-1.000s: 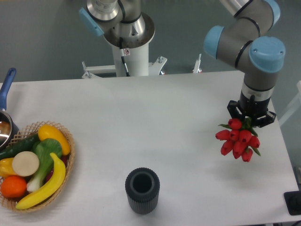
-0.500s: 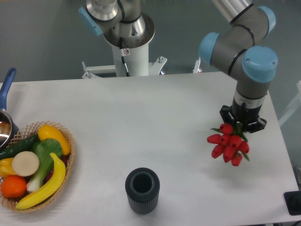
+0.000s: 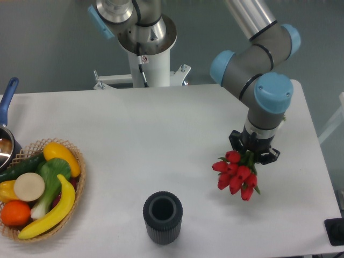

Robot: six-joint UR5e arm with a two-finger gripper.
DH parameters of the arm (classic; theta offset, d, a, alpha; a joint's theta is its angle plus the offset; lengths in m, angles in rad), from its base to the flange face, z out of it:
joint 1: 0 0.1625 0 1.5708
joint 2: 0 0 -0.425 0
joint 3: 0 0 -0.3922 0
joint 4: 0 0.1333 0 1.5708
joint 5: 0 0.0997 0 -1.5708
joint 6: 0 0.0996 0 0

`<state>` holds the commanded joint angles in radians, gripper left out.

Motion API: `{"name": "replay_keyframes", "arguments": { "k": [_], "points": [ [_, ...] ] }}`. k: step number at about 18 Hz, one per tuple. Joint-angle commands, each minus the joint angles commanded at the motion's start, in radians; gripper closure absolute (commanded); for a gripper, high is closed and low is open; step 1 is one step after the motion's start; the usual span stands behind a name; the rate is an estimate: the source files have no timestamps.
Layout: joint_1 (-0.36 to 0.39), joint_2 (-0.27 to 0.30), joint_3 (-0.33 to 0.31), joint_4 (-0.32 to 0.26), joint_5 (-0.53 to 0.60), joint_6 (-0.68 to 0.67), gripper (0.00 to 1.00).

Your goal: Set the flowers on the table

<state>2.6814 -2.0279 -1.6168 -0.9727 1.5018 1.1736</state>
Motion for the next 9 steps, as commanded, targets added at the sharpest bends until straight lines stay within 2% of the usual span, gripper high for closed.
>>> {"name": "replay_keyframes", "arguments": {
  "k": [5, 8, 9],
  "points": [
    [0.006, 0.000, 0.003, 0.052, 0.008, 0.001, 0.00],
    [0.029, 0.006, 0.000, 0.147, 0.063, -0.008, 0.00],
    [0.046, 0.011, 0.000, 0.152, 0.063, -0.012, 0.00]
  ]
}}
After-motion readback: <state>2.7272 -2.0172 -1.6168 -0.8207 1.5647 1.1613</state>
